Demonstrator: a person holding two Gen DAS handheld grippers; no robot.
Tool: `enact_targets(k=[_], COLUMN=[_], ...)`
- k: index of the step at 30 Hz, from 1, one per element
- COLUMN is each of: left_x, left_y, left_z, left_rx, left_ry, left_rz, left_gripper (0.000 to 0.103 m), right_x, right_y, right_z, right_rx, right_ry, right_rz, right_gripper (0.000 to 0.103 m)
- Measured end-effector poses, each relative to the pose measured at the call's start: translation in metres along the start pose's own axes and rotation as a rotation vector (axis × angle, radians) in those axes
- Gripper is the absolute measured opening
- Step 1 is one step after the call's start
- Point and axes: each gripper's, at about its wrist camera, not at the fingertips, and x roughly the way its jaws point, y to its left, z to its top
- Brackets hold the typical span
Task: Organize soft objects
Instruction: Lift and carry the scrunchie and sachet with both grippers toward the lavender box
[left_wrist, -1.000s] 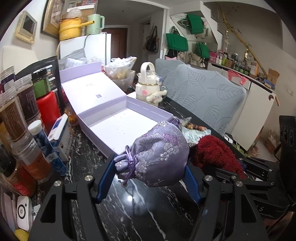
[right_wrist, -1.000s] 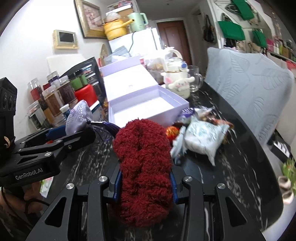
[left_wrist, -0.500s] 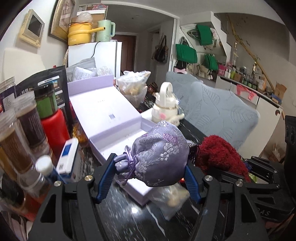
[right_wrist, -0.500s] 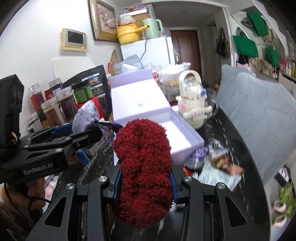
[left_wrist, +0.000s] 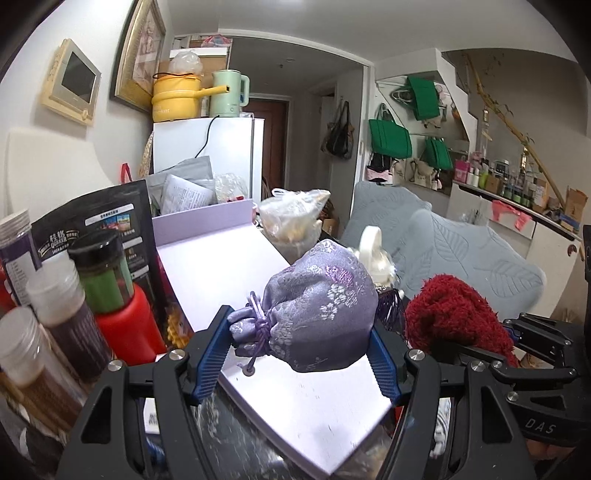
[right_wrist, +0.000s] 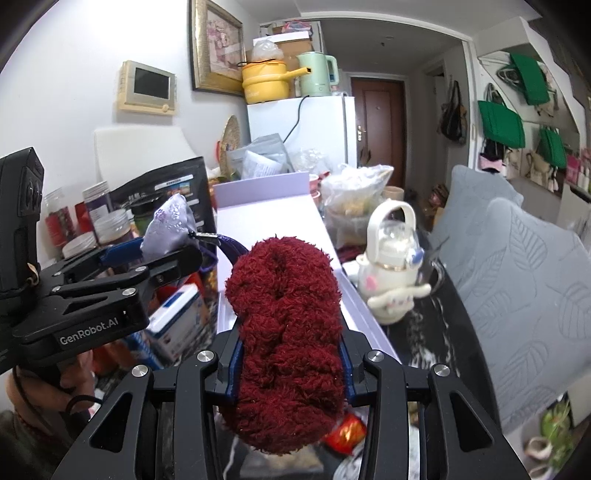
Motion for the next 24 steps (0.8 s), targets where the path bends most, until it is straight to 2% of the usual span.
enact_targets(k=[5,10,13,18,21,24], left_x=[0.018,0.032,0.036,0.046,0.059,0.069], left_y=[0.015,0.024,0.032,0.042,0.044,0.046], left_z=[0.016,0.031,0.04,0.046,0.042,0.039], left_rx=[-0.044,-0.041,-0.059,-0.069,-0.049,-0.06], left_ry=[0.008,0.011,-0.004,-0.03,0.0,0.043], left_rz=[0.001,0.032,0.035,0.079,0.109,0.101], left_gripper=[0.068,0.068,0.068,0.068,0.068,0.068], right_x=[0.012,0.025,0.031,0.05,0.065,0.079], right_y=[-0.001,-0.003,-0.003,-0.006,-0.01,-0.014], right_z=[0.016,0.033,0.045,0.057,0.058,0.058], right_rx=[-0.01,-0.025,-0.029,-0.035,-0.046,-0.047], right_ry=[-0.013,-0.03,-0.047,-0.047,-0.029,-0.012], right_rz=[-0.003,-0.005,0.006,0.013,0.018,0.014], right_gripper=[0.04,0.04,0.04,0.04,0.04,0.04])
